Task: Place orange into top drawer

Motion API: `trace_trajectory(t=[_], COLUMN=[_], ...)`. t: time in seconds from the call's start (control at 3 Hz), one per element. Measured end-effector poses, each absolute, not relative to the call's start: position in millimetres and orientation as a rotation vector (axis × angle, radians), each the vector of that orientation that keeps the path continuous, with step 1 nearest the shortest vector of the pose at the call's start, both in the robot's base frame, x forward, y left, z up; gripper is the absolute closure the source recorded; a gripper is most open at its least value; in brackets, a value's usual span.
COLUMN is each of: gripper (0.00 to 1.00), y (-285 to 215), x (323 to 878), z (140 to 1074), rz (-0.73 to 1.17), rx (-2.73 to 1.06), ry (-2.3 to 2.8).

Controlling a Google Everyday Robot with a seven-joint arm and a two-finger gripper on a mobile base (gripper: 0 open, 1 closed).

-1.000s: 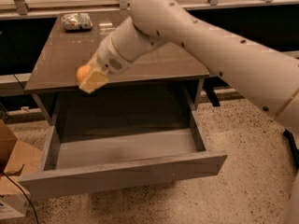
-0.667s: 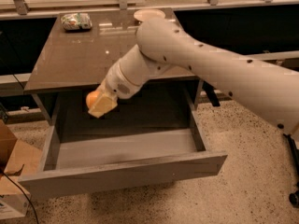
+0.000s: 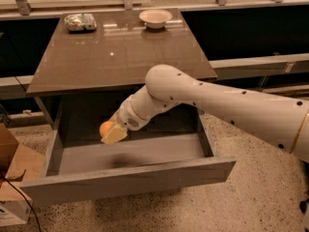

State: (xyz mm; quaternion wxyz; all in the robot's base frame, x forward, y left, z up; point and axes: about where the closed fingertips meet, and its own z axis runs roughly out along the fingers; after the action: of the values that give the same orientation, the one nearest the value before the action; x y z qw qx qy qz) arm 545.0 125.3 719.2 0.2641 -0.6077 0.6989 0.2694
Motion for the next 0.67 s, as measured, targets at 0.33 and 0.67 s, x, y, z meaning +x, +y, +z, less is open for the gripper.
trace_trajectory(t=[0.33, 0.67], gripper=[1.0, 1.0], y=[130, 132], x=[573, 584], z=[691, 663], rz=[0.661, 0.622], rx=[-1.626, -1.619], ry=[1.893, 1.946])
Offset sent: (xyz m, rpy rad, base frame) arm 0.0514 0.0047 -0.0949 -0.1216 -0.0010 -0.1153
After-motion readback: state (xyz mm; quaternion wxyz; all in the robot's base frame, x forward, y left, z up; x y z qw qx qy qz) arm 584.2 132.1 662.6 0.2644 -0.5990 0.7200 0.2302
